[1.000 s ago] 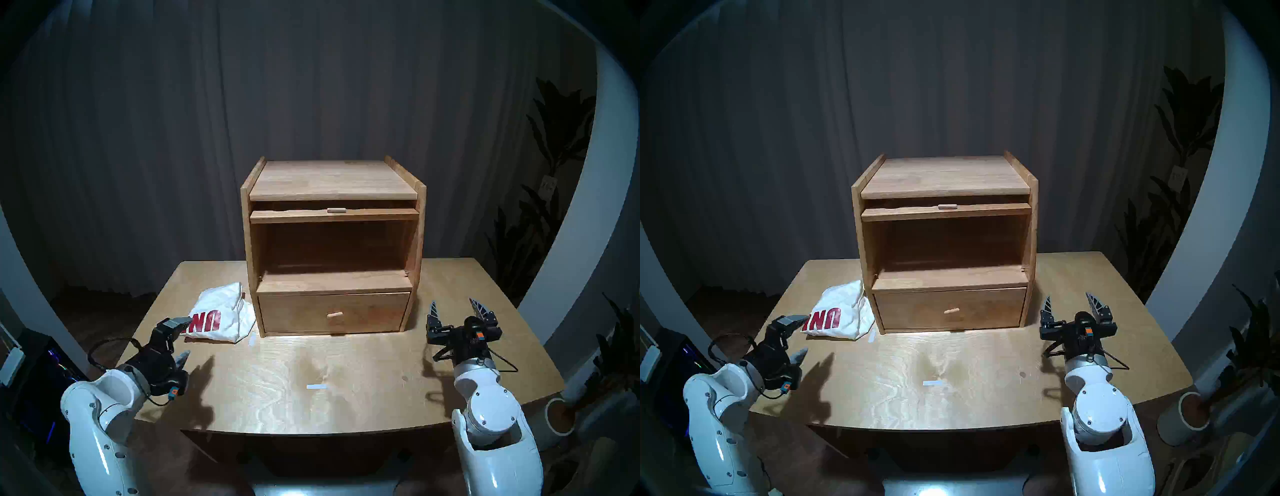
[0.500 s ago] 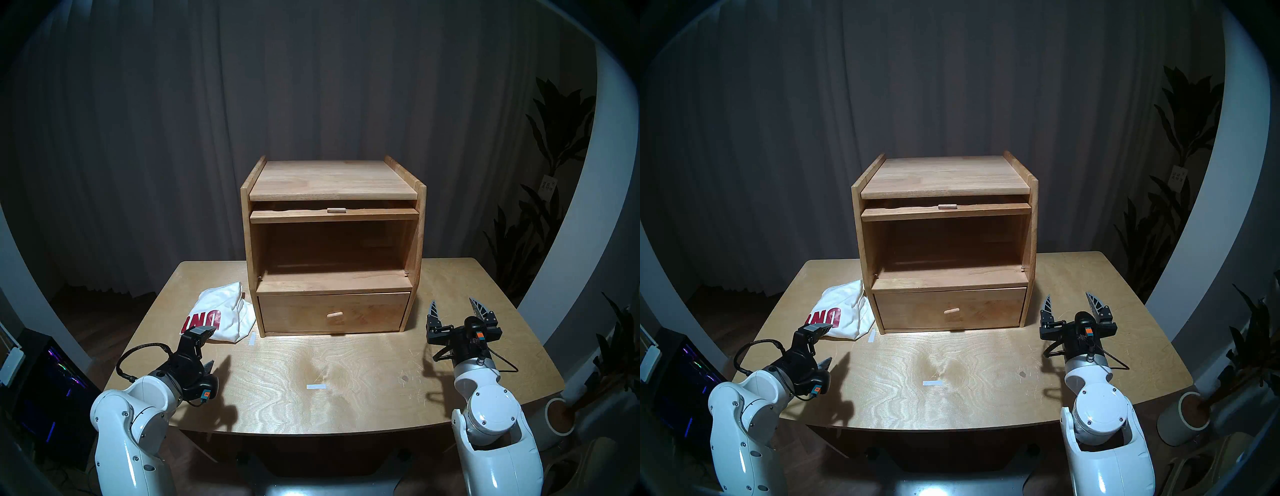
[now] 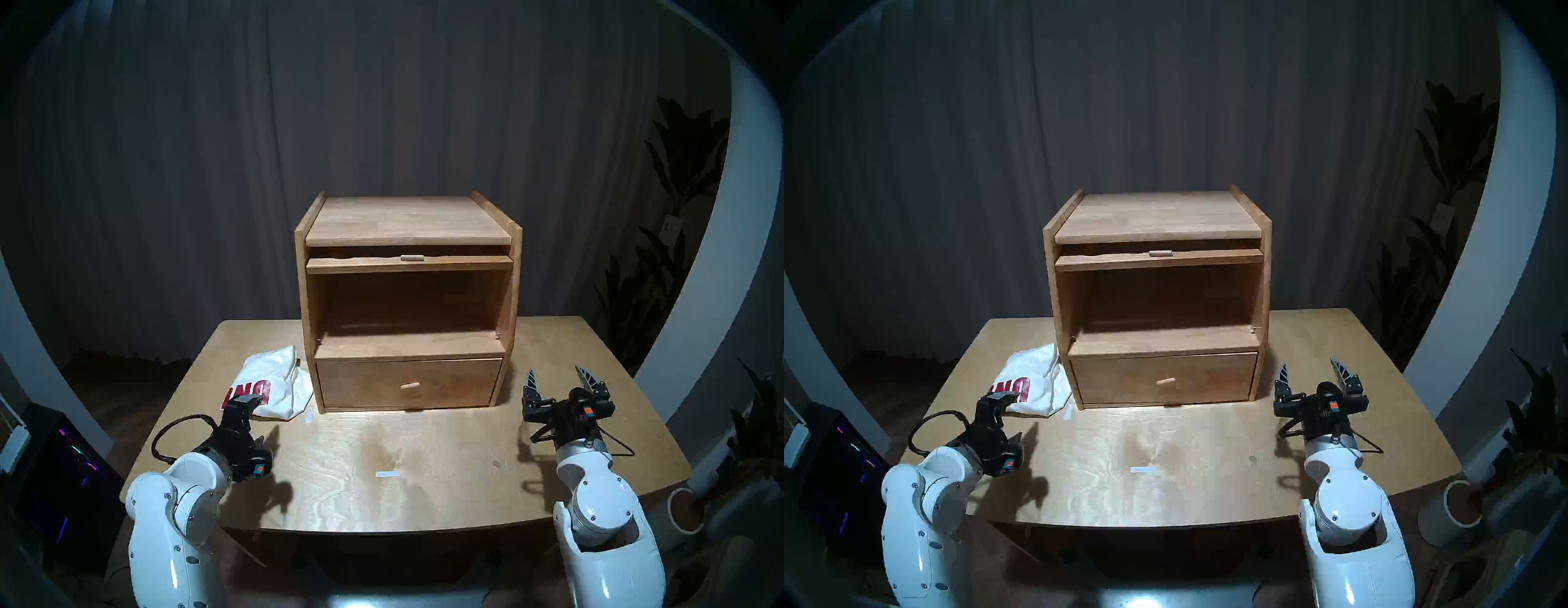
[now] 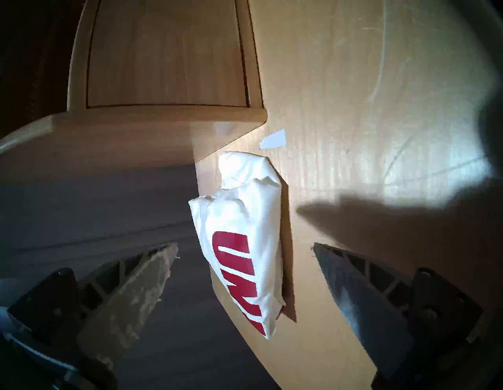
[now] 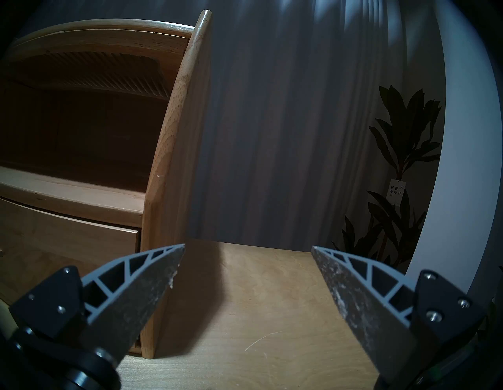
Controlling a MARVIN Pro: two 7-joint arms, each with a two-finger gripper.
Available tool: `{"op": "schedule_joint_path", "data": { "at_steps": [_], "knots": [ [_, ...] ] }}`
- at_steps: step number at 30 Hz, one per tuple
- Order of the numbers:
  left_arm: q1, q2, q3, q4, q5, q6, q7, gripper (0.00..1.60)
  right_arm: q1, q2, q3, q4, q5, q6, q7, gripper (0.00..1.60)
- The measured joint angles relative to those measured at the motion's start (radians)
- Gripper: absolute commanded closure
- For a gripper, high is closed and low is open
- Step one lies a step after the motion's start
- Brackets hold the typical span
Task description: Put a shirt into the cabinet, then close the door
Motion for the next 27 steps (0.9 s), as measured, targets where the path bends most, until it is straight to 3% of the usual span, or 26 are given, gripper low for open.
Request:
{"op": "schedule_joint_path", "data": {
  "at_steps": [11, 20, 27],
  "knots": [
    [0.004, 0.011, 0.130, -0.012, -0.016, 0.168, 0.028, 0.00, 0.000, 0.000, 0.000, 0.000, 0.000, 0.000, 0.000, 0.00],
    [0.062, 0.012, 0.192, -0.013, -0.158, 0.344, 0.093, 0.00, 0.000, 0.000, 0.000, 0.000, 0.000, 0.000, 0.000, 0.00],
    [0.090, 0.020, 0.243, 0.006, -0.086, 0.407, 0.193, 0.00, 0.000, 0.000, 0.000, 0.000, 0.000, 0.000, 0.000, 0.00]
  ]
}}
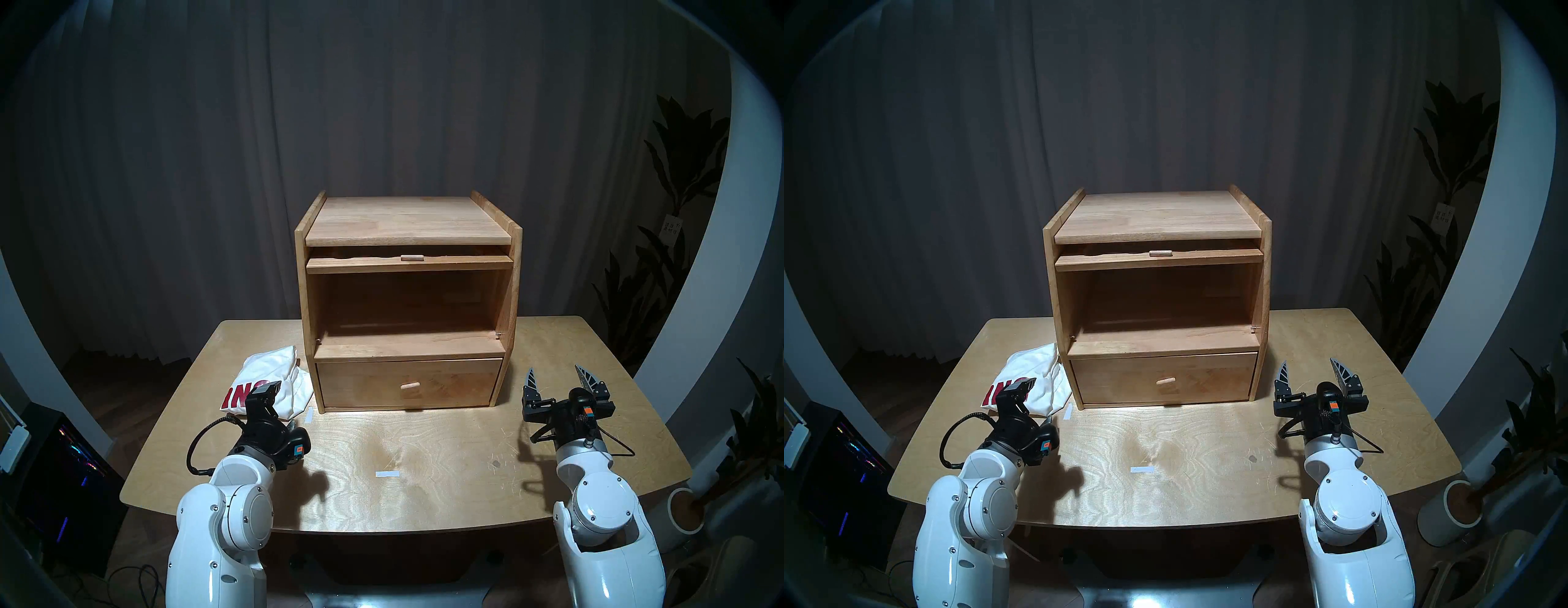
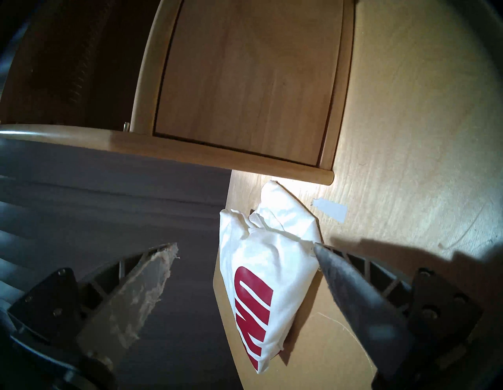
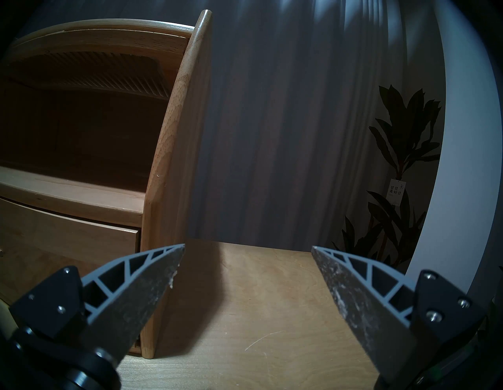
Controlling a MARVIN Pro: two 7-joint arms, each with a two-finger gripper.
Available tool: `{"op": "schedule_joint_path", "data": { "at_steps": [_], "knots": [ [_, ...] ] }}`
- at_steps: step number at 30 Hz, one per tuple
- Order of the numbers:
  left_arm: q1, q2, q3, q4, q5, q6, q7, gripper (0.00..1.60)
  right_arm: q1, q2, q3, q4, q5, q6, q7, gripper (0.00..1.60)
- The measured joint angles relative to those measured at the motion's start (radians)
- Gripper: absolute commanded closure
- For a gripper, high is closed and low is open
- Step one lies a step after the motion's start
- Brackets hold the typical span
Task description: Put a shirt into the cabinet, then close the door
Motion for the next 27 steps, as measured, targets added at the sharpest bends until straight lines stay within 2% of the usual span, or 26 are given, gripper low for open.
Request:
{"op": "schedule_joint_path", "data": {
  "at_steps": [2, 4, 14, 27],
  "knots": [
    [0.003, 0.005, 0.006, 0.014, 0.037, 0.010, 0.023, 0.00, 0.000, 0.000, 0.000, 0.000, 0.000, 0.000, 0.000, 0.00],
    [0.003, 0.006, 0.002, 0.016, 0.041, 0.013, 0.021, 0.00, 0.000, 0.000, 0.000, 0.000, 0.000, 0.000, 0.000, 0.00],
    [0.018, -0.008, -0.041, -0.020, -0.096, -0.017, -0.018, 0.00, 0.000, 0.000, 0.000, 0.000, 0.000, 0.000, 0.000, 0.00],
    [0.019, -0.014, -0.049, -0.025, -0.124, -0.042, -0.022, 0.00, 0.000, 0.000, 0.000, 0.000, 0.000, 0.000, 0.000, 0.00]
  ]
}}
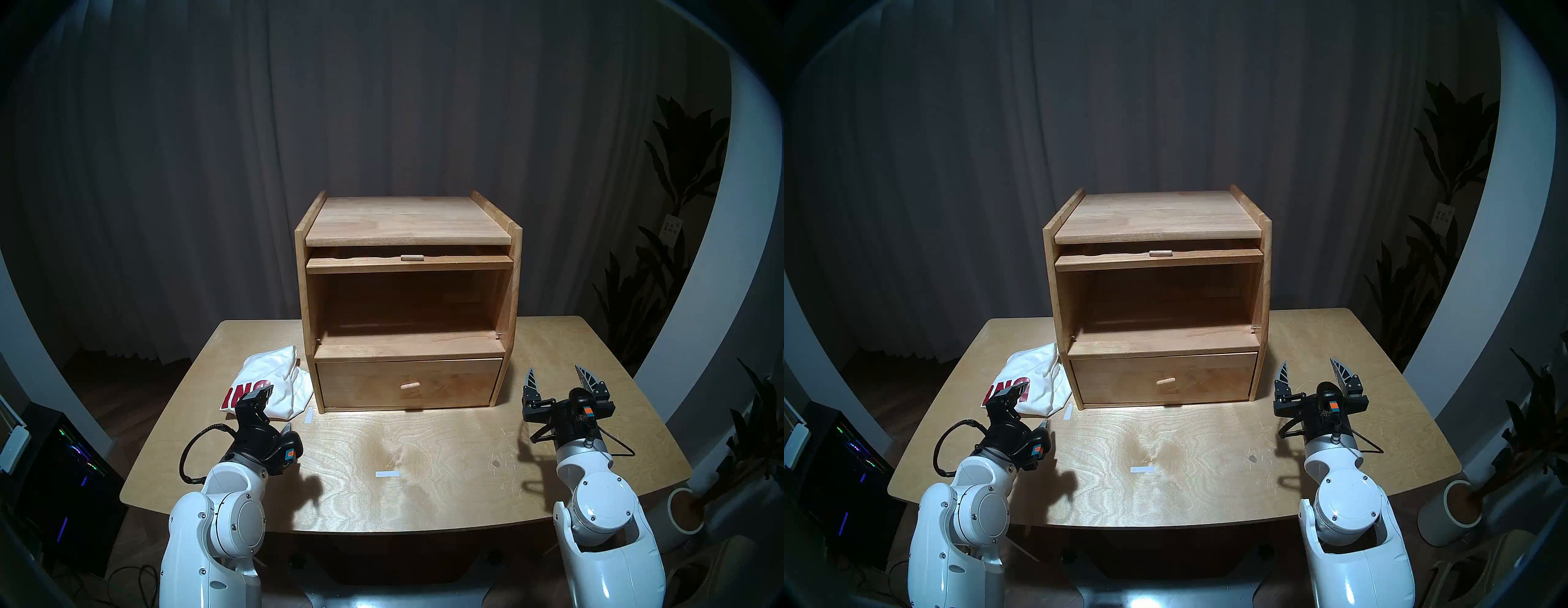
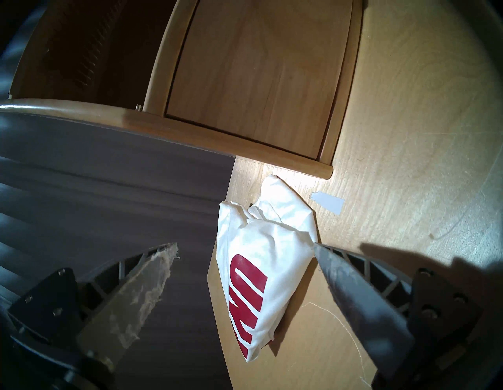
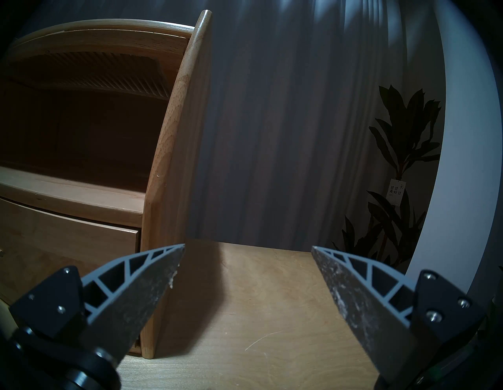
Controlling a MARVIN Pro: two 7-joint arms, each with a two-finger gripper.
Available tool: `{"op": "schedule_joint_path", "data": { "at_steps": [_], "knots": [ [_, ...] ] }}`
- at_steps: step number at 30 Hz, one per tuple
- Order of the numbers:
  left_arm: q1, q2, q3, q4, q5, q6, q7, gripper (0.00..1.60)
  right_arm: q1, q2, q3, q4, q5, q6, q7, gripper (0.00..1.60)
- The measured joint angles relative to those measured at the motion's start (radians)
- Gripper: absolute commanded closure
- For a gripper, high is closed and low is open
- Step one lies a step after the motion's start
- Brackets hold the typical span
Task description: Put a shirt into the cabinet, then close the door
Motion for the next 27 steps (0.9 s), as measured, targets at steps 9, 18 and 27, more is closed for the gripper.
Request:
{"op": "schedule_joint_path", "data": {
  "at_steps": [9, 18, 27],
  "knots": [
    [-0.061, 0.073, 0.068, 0.084, 0.163, -0.069, 0.148, 0.00, 0.001, 0.000, 0.000, 0.006, 0.000, 0.000, -0.001, 0.00],
    [-0.134, 0.155, 0.066, 0.214, 0.323, -0.077, 0.277, 0.00, 0.003, 0.000, 0.000, 0.009, 0.000, 0.000, -0.001, 0.00],
    [-0.108, 0.252, -0.047, 0.226, 0.416, -0.061, 0.292, 0.00, 0.003, 0.000, 0.000, 0.008, 0.000, 0.000, -0.001, 0.00]
  ]
}}
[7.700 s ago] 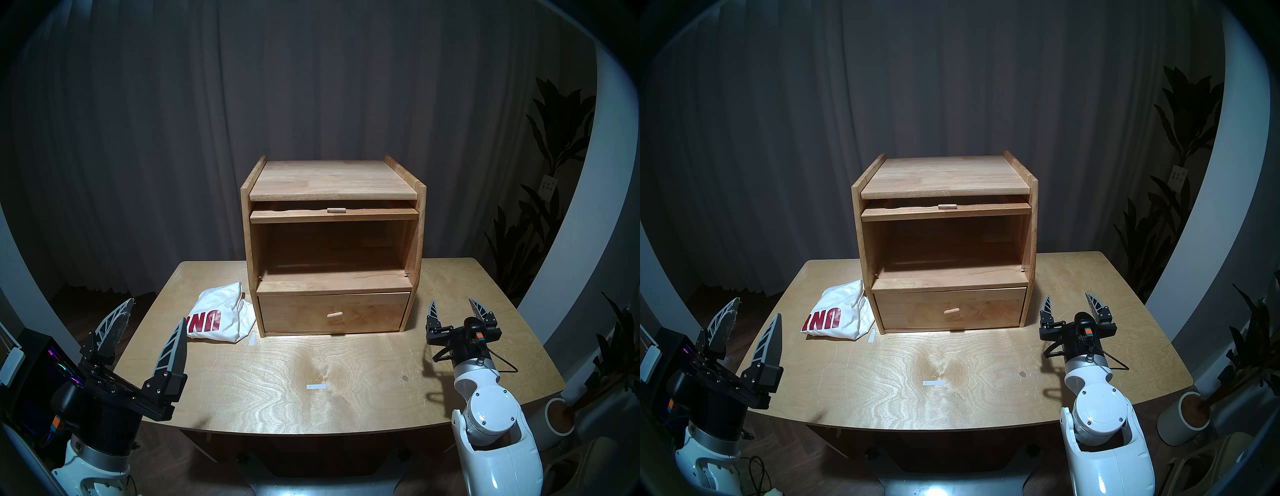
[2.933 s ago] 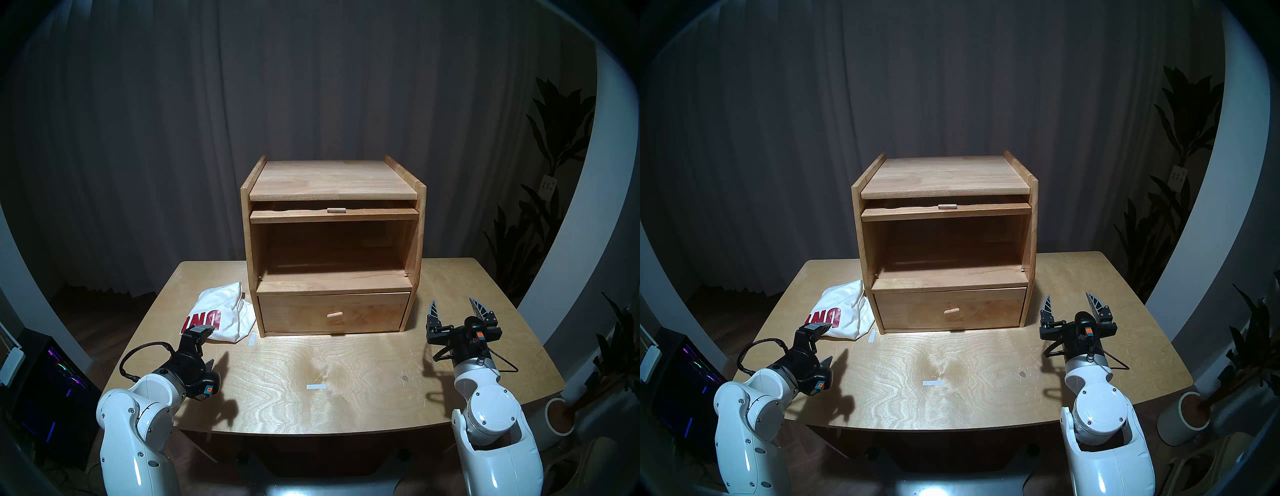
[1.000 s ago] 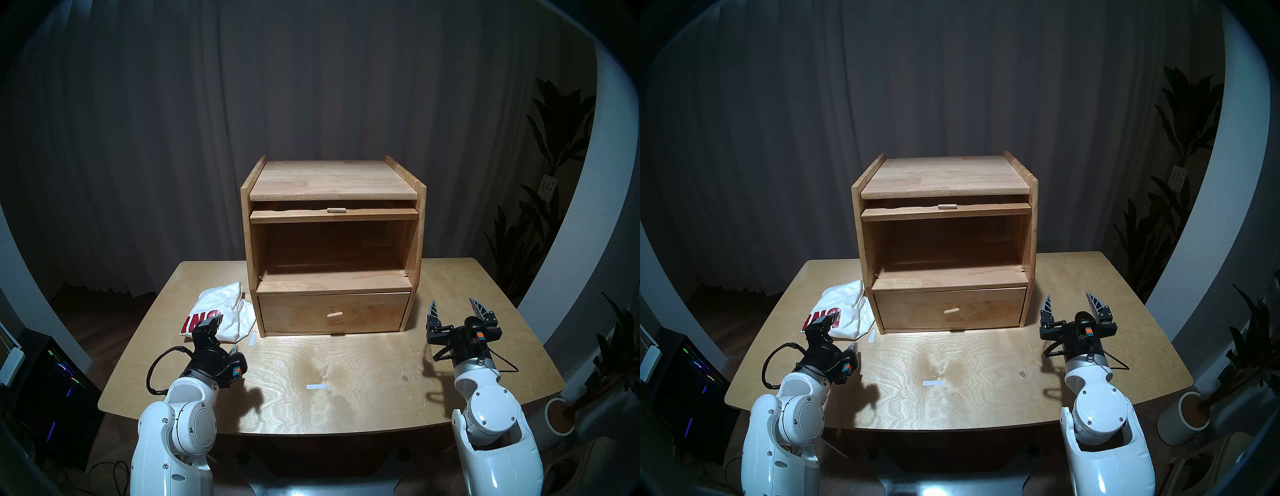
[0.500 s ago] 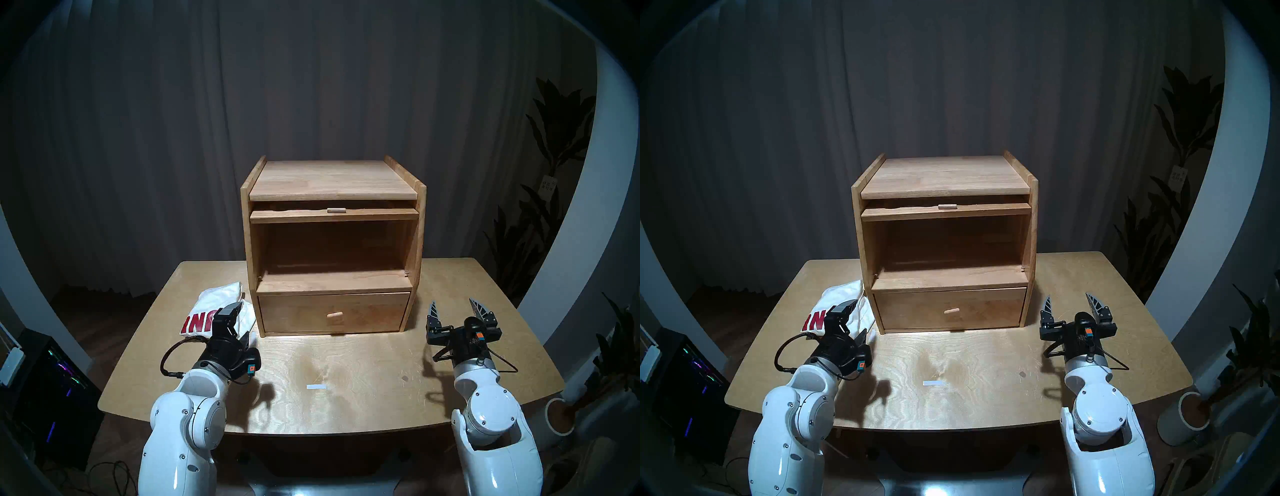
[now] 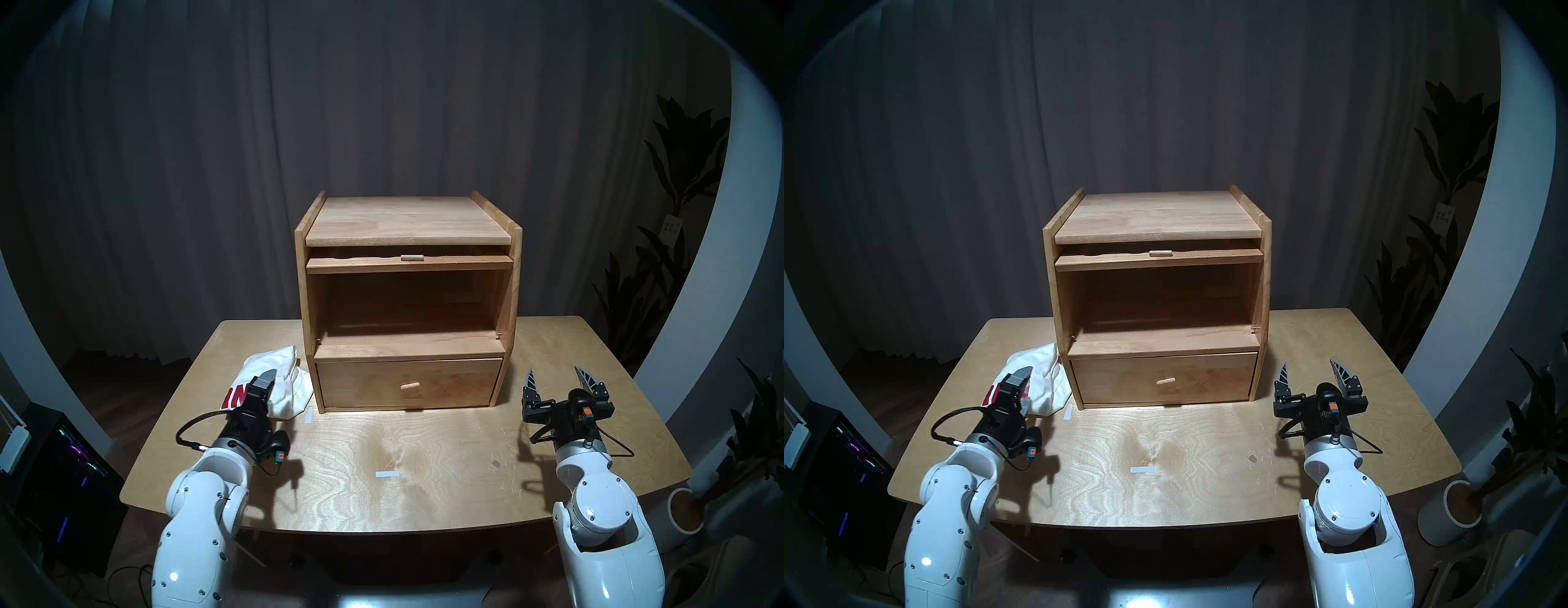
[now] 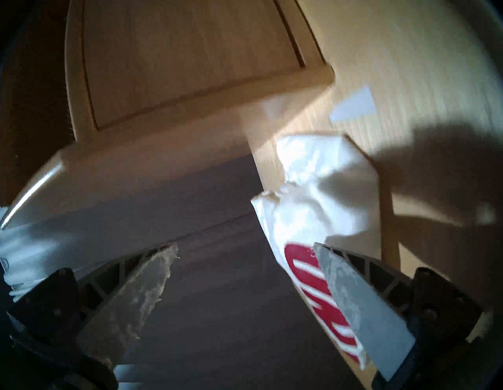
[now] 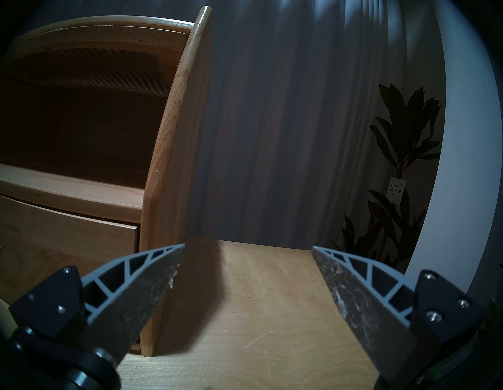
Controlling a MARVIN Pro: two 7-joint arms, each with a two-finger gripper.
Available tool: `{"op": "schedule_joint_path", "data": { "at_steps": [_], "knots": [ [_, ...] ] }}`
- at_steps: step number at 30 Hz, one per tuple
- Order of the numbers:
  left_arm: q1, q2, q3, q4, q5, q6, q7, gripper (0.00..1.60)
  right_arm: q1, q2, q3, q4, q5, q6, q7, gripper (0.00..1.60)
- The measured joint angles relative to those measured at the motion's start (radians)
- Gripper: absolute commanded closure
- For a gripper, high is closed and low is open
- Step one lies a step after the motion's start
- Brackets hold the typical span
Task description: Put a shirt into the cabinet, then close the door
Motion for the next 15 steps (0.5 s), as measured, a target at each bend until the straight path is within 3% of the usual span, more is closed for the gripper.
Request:
{"op": "schedule_joint_path", "data": {
  "at_steps": [7, 10, 15],
  "knots": [
    [0.039, 0.050, -0.102, -0.049, 0.027, -0.031, -0.151, 0.00, 0.000, 0.000, 0.000, -0.001, 0.000, 0.000, 0.000, 0.00],
    [0.038, 0.055, -0.101, -0.067, 0.037, -0.054, -0.211, 0.00, 0.000, 0.000, 0.000, -0.002, 0.000, 0.000, 0.000, 0.00],
    [0.000, 0.049, -0.045, -0.088, 0.050, -0.080, -0.326, 0.00, 0.000, 0.000, 0.000, -0.002, 0.000, 0.000, 0.000, 0.00]
  ]
}}
